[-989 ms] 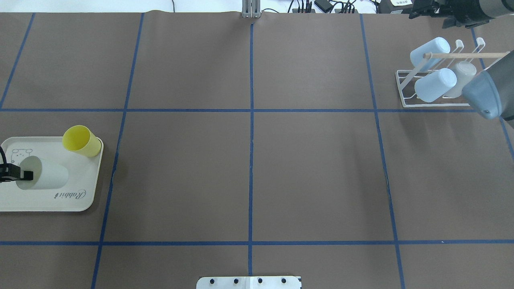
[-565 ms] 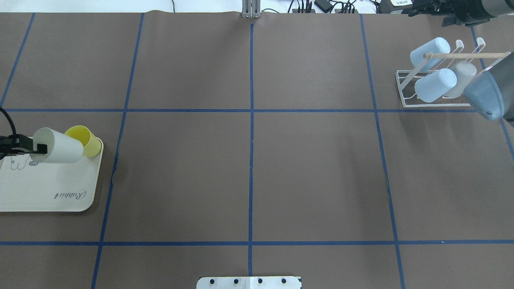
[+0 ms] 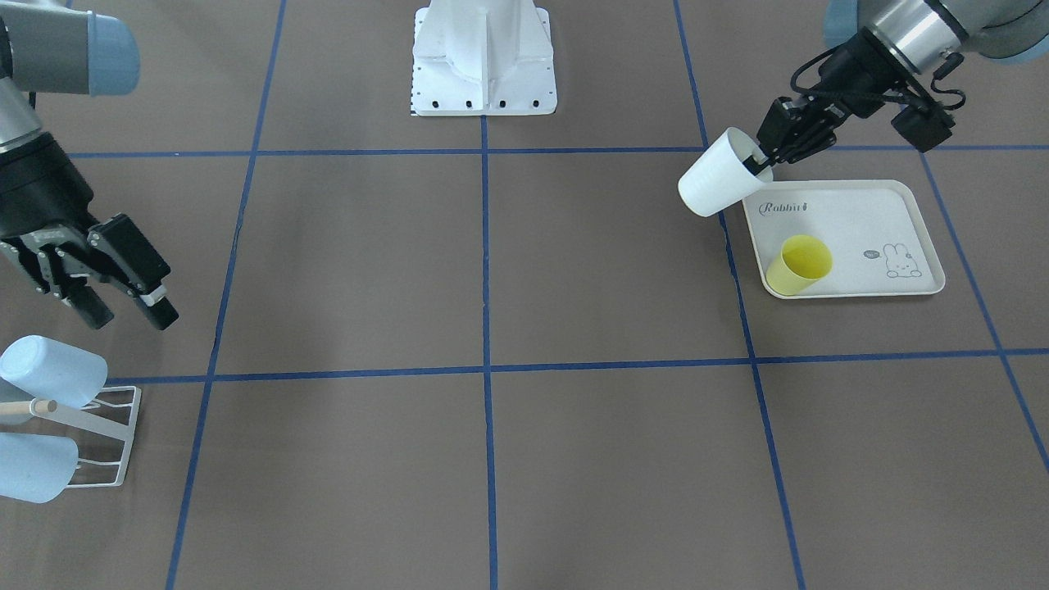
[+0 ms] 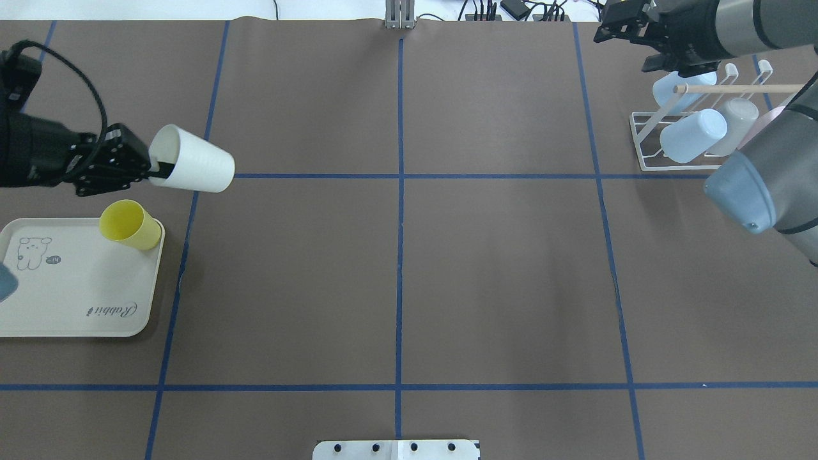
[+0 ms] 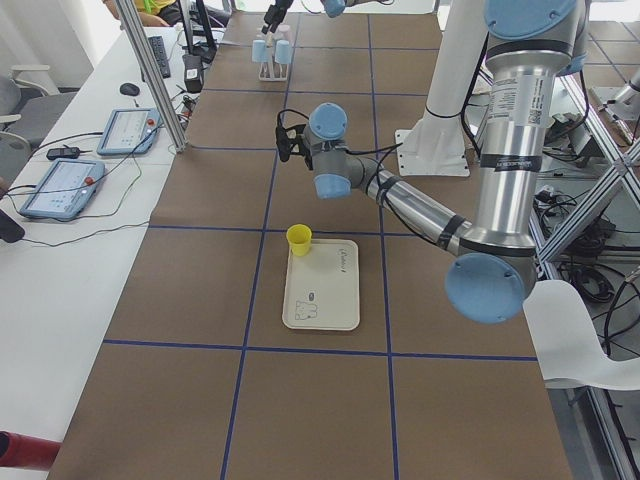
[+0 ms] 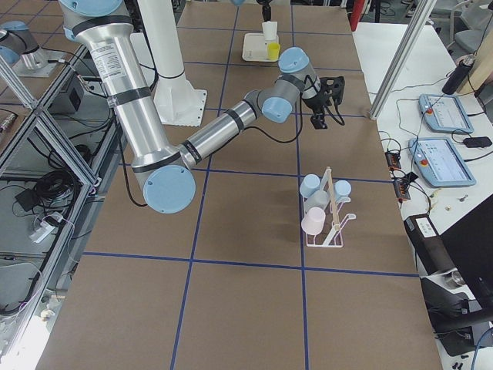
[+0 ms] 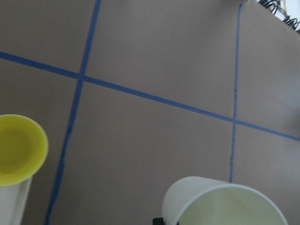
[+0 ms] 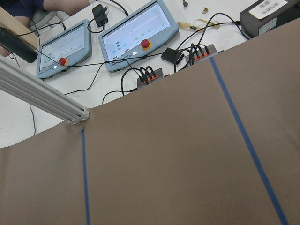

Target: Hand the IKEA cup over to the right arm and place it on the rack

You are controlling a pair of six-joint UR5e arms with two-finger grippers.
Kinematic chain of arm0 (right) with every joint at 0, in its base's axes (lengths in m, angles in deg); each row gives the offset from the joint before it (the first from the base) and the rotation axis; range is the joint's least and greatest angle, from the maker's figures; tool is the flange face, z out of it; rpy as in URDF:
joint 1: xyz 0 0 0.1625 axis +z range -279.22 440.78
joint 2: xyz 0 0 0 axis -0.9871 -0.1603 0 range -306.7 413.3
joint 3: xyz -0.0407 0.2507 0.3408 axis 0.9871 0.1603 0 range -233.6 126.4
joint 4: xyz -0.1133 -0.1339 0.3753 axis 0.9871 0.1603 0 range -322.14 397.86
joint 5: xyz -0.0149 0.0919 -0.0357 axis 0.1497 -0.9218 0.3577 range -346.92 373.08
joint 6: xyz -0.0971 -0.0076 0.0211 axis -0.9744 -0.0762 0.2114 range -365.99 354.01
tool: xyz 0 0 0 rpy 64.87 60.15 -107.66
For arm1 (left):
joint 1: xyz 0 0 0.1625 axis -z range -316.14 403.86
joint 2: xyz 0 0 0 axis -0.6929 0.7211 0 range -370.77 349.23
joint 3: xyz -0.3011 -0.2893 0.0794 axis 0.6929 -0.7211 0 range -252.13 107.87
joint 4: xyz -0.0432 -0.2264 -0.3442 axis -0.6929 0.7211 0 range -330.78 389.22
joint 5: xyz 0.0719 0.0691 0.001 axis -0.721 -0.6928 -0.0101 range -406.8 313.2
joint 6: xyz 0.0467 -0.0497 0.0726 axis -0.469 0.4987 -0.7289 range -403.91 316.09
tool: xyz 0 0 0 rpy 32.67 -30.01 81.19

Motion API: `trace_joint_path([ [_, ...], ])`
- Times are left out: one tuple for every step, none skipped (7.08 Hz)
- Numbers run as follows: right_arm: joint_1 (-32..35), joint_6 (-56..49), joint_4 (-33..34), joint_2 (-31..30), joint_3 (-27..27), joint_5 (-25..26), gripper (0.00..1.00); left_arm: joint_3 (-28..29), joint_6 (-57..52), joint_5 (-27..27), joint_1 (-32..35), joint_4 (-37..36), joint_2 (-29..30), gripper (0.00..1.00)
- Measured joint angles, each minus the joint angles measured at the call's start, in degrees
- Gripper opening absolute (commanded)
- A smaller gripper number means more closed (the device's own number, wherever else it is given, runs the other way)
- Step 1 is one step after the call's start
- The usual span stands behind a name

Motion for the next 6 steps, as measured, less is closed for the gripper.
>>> trace_joint_path([
  [-2.81,6.17,-0.13,0.21,-2.96,0.14,1.00,1.37,5.58,-0.65,-0.10,1.29,4.61,0.00],
  [-6.03,14.53,-0.40,1.12,-5.86,0.37,1.00,3.95,12.41,-2.56,-0.32,5.57,9.17,0.00],
  [-8.55,23.82,-0.60,3.37,-7.95,0.52,1.00,7.84,20.84,-6.76,-1.25,13.81,12.65,0.00],
  [-10.47,31.19,-0.75,6.18,-9.04,0.73,1.00,11.51,28.83,-13.63,-3.12,24.10,14.23,0.00],
  [-12.89,36.66,-1.74,8.94,-9.43,2.45,1.00,14.68,34.67,-20.94,-5.27,33.76,14.96,0.00],
  [-16.17,41.26,-5.06,10.64,-9.49,6.86,1.00,17.06,37.42,-25.60,-6.85,40.33,15.65,0.00],
])
